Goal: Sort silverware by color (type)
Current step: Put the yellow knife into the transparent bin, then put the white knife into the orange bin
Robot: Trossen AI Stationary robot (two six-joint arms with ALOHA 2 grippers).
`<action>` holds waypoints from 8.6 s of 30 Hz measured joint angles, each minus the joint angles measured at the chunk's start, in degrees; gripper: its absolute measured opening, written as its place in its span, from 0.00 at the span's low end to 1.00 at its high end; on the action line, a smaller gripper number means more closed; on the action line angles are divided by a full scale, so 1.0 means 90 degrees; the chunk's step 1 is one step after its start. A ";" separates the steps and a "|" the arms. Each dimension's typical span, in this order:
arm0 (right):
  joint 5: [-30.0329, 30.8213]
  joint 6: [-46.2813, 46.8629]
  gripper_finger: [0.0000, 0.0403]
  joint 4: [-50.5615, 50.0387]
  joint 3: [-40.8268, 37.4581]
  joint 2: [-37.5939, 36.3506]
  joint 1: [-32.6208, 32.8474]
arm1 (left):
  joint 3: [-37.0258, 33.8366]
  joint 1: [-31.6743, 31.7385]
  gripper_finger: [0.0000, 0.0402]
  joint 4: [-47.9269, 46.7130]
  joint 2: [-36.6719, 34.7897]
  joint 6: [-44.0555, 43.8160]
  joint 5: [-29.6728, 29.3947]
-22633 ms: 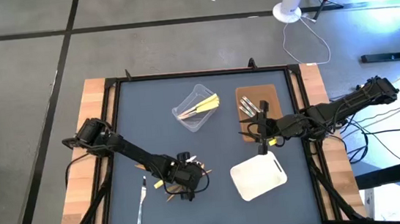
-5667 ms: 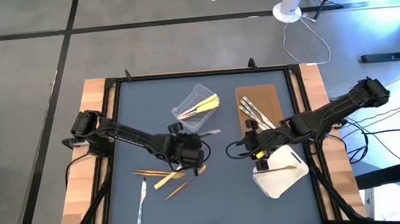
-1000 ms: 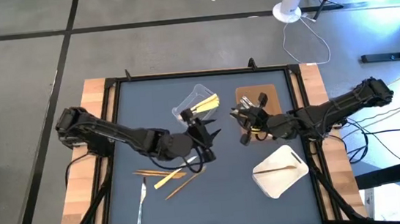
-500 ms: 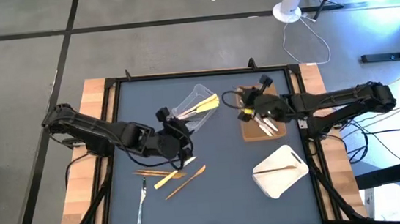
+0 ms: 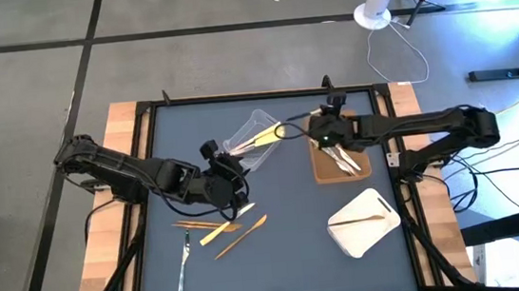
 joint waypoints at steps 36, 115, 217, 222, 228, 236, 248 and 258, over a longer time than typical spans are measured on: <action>0.0916 -0.3470 0.04 -0.1468 0.3257 0.3659 0.0010 | -0.0005 -0.0005 0.39 -0.0110 0.0000 -0.0005 0.0393; 0.0835 -0.5442 0.05 0.0108 0.3247 0.4371 0.0012 | -0.0005 -0.0002 0.39 -0.0098 0.0005 -0.0002 0.0508; -0.2848 0.2655 0.35 -0.3017 0.1218 -0.0260 0.0015 | -0.0005 -0.2313 0.39 -0.2933 0.0708 -0.8044 0.4385; -0.3377 0.2629 0.35 -0.2575 0.1052 -0.0262 0.0015 | -0.0005 -0.2718 0.39 -0.2914 0.1027 -0.8810 0.4505; -0.3554 0.2580 0.35 -0.2470 0.1052 -0.0267 0.0015 | -0.0005 -0.3103 0.39 -0.2843 0.1514 -0.9687 0.5258; -0.3553 0.2577 0.35 -0.2465 0.1052 -0.0267 0.0015 | -0.0005 -0.3553 0.39 -0.2506 0.2151 -1.0469 0.5933; -0.3555 0.2575 0.35 -0.2467 0.1052 -0.0267 0.0015 | -0.0005 -0.3755 0.39 -0.1847 0.2932 -1.0528 0.5991; -0.3672 0.2570 0.35 -0.2475 0.1052 -0.0267 0.0015 | -0.0005 -0.3853 0.39 -0.1788 0.3252 -1.0639 0.6318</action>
